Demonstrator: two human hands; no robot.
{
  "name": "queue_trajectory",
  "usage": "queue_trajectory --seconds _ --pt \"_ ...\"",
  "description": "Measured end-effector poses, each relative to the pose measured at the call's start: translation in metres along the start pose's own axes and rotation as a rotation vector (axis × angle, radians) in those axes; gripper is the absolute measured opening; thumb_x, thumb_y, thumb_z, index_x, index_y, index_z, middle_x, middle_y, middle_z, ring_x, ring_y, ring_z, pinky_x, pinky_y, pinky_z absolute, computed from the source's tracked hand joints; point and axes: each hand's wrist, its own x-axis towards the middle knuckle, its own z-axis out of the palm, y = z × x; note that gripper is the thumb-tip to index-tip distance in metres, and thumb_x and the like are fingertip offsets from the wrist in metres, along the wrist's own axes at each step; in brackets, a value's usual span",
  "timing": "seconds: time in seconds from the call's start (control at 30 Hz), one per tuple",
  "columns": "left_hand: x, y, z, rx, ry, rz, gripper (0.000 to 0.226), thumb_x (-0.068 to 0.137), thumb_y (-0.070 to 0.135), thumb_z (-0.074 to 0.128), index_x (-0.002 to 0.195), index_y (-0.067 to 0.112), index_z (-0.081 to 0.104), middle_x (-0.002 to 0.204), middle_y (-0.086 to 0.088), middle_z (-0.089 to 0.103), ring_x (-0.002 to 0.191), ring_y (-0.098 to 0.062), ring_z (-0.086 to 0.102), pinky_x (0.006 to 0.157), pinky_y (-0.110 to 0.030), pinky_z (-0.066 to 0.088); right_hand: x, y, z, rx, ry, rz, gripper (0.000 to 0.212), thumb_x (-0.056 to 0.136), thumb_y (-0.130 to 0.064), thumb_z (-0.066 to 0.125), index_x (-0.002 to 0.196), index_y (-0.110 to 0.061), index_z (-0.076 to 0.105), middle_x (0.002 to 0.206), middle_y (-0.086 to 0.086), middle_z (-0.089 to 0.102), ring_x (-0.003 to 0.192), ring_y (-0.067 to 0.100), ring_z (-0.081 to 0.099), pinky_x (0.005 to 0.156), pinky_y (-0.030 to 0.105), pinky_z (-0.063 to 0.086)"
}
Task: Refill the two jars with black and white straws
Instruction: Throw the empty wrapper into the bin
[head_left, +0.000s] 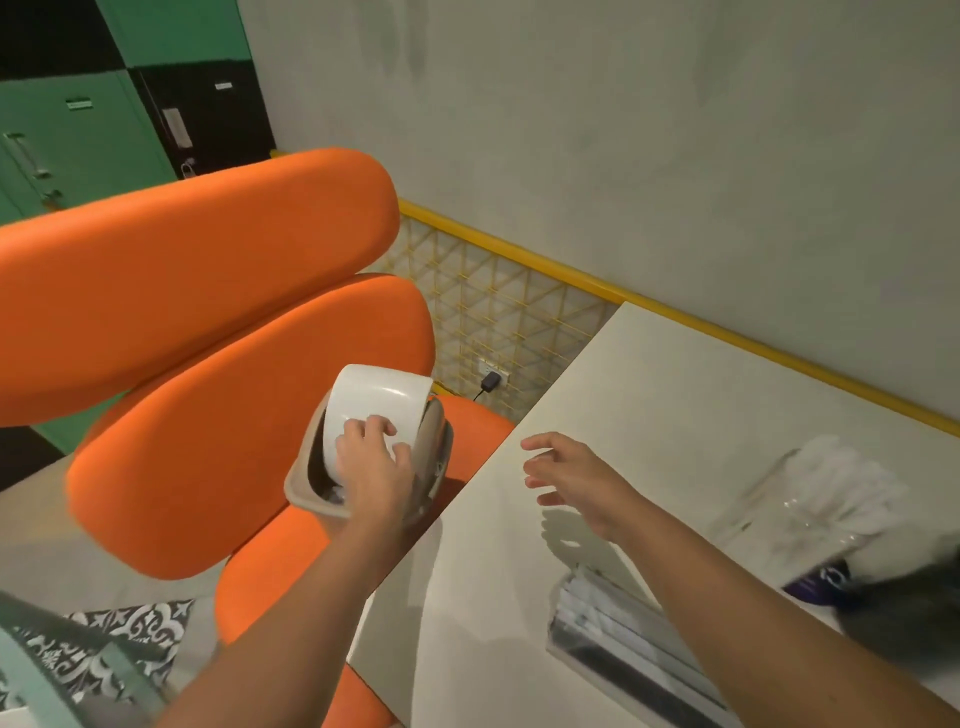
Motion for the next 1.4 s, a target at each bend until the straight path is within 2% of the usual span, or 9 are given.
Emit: queue_trajectory --seconds 0.17,0.27,0.5,0.77,0.9,1.07,1.17,1.3,1.4 --pt "-0.050 0.048 0.016 -0.191 -0.247 0.255 0.032 0.076 0.027 0.040 0.096 0.007 0.055 0.100 -0.010 0.046 0.094 -0.025 0.043 0.081 -0.040 0.042 -0.018 0.023 -0.034 -0.146 0.040 0.003 0.028 0.088 -0.010 0.057 0.117 -0.014 0.055 0.089 0.002 0.052 0.084 0.018 0.052 0.070 0.024 0.042" --pt "-0.085 0.071 0.028 -0.170 -0.515 0.325 0.032 0.083 0.028 0.056 0.113 0.015 0.054 0.118 -0.007 0.042 0.113 -0.024 0.044 0.093 -0.031 0.036 -0.030 0.045 -0.051 -0.308 0.043 0.054 0.034 0.085 -0.012 0.063 0.118 -0.012 0.056 0.091 0.002 0.051 0.080 0.018 0.051 0.065 0.022 0.041" --pt "-0.147 0.094 0.057 0.367 -1.182 0.584 0.105 0.064 0.056 0.076 0.147 0.031 0.015 0.156 -0.001 0.010 0.142 -0.028 0.014 0.114 -0.050 0.018 -0.067 0.104 -0.090 -0.758 -0.215 0.286 0.080 0.074 -0.038 0.076 0.140 -0.022 0.033 0.143 0.002 0.035 0.129 0.019 0.041 0.101 0.029 0.037" --pt "-0.195 0.128 0.065 0.604 -1.018 0.978 0.084 0.061 0.054 0.076 0.131 0.023 0.043 0.124 -0.002 0.045 0.115 -0.025 0.041 0.096 -0.040 0.032 -0.102 0.137 -0.113 -0.548 -0.336 0.481 0.071 0.075 -0.055 0.068 0.131 -0.017 0.047 0.128 0.007 0.058 0.111 0.024 0.058 0.101 0.039 0.045" --pt "-0.208 0.134 0.065 0.504 -0.853 0.992 0.061 0.067 0.044 0.072 0.118 0.020 0.047 0.120 -0.002 0.043 0.109 -0.025 0.040 0.086 -0.035 0.028 -0.113 0.152 -0.127 -0.306 -0.128 0.554 0.086 0.069 -0.082 0.043 0.119 -0.013 0.058 0.115 0.008 0.065 0.102 0.023 0.062 0.097 0.037 0.046" --pt "-0.225 0.146 0.065 0.509 -0.828 1.001 0.068 0.067 0.047 0.071 0.121 0.020 0.042 0.129 -0.001 0.037 0.111 -0.026 0.039 0.085 -0.035 0.028 -0.128 0.164 -0.138 -0.233 -0.127 0.444 0.018 0.088 -0.037 0.056 0.094 -0.020 0.057 0.098 0.004 0.060 0.087 0.018 0.056 0.093 0.038 0.046" --pt "-0.230 0.156 0.063 0.534 -0.886 0.996 0.084 0.060 0.058 0.074 0.126 0.022 0.037 0.128 0.003 0.038 0.112 -0.023 0.038 0.090 -0.035 0.028 -0.137 0.162 -0.150 -0.246 -0.086 0.352 0.019 0.081 -0.033 0.063 0.097 -0.022 0.063 0.100 0.002 0.063 0.092 0.017 0.058 0.094 0.036 0.046" --pt "-0.231 0.168 0.058 0.517 -0.948 1.061 0.092 0.058 0.067 0.070 0.132 0.026 0.035 0.125 0.006 0.044 0.112 -0.021 0.040 0.092 -0.035 0.027 -0.152 0.157 -0.162 -0.198 -0.063 0.244 0.004 0.082 -0.016 0.063 0.080 -0.013 0.060 0.073 -0.001 0.054 0.069 0.013 0.050 0.064 0.024 0.041" --pt "-0.236 0.185 0.056 0.446 -0.999 0.926 0.073 0.072 0.068 0.058 0.129 0.026 0.043 0.123 0.006 0.049 0.114 -0.022 0.044 0.092 -0.036 0.030 -0.159 0.162 -0.165 -0.129 -0.023 0.160 0.008 0.079 -0.007 0.061 0.080 -0.013 0.055 0.075 0.003 0.048 0.070 0.013 0.043 0.061 0.023 0.034"
